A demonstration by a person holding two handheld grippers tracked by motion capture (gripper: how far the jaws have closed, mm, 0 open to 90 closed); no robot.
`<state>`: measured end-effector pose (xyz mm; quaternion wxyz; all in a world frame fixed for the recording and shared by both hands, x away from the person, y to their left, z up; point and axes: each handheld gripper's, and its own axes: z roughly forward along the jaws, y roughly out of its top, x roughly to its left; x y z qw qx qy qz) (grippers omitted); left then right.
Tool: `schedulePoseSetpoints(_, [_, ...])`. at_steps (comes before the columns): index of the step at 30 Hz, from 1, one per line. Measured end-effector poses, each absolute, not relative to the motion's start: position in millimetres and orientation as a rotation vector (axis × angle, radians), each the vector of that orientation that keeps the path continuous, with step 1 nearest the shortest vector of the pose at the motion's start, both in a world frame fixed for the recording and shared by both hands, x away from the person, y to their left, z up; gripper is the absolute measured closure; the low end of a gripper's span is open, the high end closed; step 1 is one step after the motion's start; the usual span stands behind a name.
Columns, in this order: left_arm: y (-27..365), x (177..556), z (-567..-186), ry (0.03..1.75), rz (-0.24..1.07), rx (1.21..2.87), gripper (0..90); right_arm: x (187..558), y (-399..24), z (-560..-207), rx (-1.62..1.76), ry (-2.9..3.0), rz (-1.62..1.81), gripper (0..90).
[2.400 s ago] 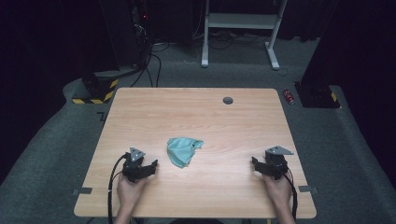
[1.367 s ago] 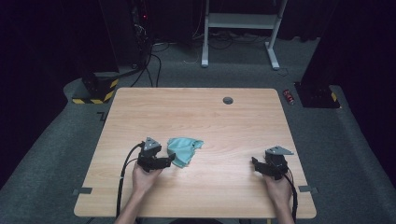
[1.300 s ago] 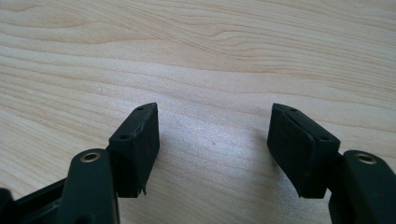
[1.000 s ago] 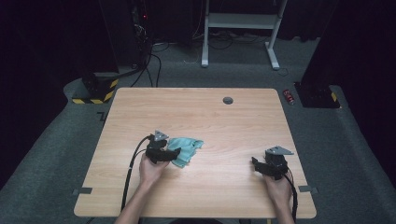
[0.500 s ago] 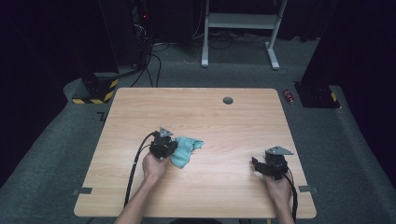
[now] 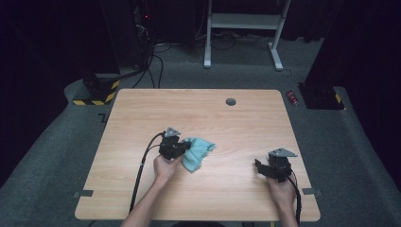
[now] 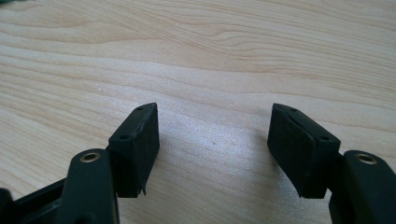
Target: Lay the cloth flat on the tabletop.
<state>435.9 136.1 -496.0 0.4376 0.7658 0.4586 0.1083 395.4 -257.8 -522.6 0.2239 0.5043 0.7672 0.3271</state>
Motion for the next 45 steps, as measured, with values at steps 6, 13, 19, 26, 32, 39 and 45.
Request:
schedulePoseSetpoints(6, [109,433,-483,1.061,0.167,1.83,87.7,395,-258,-523,1.392,2.118,0.903,34.1])
schedulePoseSetpoints(13, [88,431,-483,1.028,0.124,1.809,87.6,395,-257,-523,1.381,2.126,0.907,34.3])
schedulePoseSetpoints(19, [76,436,-496,1.057,0.161,1.881,84.9,395,-257,-523,1.376,2.131,0.91,36.7])
schedulePoseSetpoints(26, [76,430,-493,1.046,0.282,1.962,56.8,395,-255,-523,1.357,2.141,0.917,38.6])
schedulePoseSetpoints(32, [80,417,-486,1.006,0.341,1.99,48.0,394,-253,-523,1.371,2.13,0.912,38.8])
schedulePoseSetpoints(39, [72,405,-483,0.954,0.397,2.051,47.8,391,-250,-522,1.359,2.126,0.921,51.3])
schedulePoseSetpoints(45, [62,395,-487,0.919,0.408,2.086,48.0,390,-247,-522,1.337,2.143,0.933,59.7])
